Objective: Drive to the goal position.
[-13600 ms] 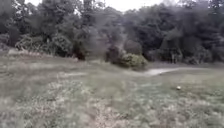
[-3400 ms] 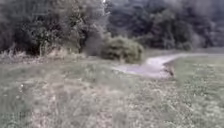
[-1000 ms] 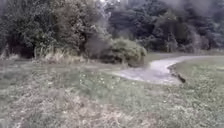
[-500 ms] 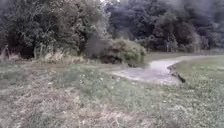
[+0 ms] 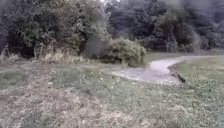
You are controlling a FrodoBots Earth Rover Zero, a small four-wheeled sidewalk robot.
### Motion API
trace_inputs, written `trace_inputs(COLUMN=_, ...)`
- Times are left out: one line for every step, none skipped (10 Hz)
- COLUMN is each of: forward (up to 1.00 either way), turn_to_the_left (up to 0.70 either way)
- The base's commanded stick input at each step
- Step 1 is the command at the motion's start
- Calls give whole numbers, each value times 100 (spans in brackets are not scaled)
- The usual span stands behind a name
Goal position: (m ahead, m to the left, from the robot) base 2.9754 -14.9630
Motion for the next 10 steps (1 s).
trace_inputs(forward=44, turn_to_the_left=-7)
trace_inputs(forward=50, turn_to_the_left=-23)
trace_inputs(forward=50, turn_to_the_left=-22)
trace_inputs(forward=50, turn_to_the_left=-20)
trace_inputs(forward=50, turn_to_the_left=-19)
trace_inputs(forward=50, turn_to_the_left=-19)
trace_inputs(forward=50, turn_to_the_left=-19)
trace_inputs(forward=50, turn_to_the_left=-19)
trace_inputs(forward=50, turn_to_the_left=-19)
trace_inputs(forward=50, turn_to_the_left=-19)
